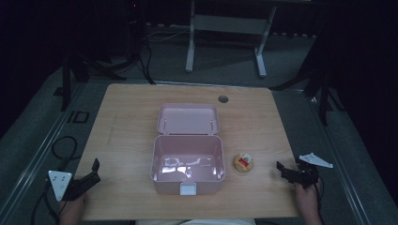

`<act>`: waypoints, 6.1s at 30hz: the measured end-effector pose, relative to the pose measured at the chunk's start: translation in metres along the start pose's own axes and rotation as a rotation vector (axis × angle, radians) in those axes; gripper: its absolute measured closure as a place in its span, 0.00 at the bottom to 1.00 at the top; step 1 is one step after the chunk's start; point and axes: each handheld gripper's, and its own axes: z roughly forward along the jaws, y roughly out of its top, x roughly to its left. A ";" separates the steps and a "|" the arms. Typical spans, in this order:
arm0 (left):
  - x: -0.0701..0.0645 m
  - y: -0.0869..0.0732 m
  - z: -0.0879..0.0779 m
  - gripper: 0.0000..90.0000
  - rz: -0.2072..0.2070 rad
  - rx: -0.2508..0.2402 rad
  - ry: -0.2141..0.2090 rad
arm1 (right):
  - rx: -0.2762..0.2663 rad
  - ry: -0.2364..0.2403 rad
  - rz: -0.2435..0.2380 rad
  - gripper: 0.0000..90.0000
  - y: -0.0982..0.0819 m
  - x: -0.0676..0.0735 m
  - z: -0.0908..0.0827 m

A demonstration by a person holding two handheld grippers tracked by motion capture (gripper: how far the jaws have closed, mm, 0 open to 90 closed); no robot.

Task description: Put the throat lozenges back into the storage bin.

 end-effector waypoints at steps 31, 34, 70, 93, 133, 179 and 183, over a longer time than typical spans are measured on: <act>0.001 0.000 0.001 0.03 0.000 0.002 -0.022 | 0.419 0.452 -0.529 0.12 0.021 0.035 -0.002; 0.001 0.000 0.001 0.03 0.002 0.002 -0.024 | 0.491 0.456 -0.597 0.12 0.028 0.044 -0.004; 0.001 0.000 0.000 0.03 0.000 0.001 -0.038 | 0.915 0.428 -0.881 0.15 0.076 0.110 0.011; 0.002 0.000 0.000 0.03 0.001 0.001 -0.050 | 0.890 0.426 -0.886 0.14 0.133 0.127 0.040; 0.003 0.000 0.001 0.03 -0.007 0.003 -0.060 | 0.963 0.510 -0.922 0.22 0.117 0.153 0.105; 0.003 0.000 0.001 0.03 -0.010 0.005 -0.061 | 0.971 0.531 -1.040 0.22 0.219 0.202 0.001; 0.003 0.000 0.001 0.03 -0.011 0.005 -0.062 | 0.961 0.554 -1.063 0.22 0.223 0.220 0.002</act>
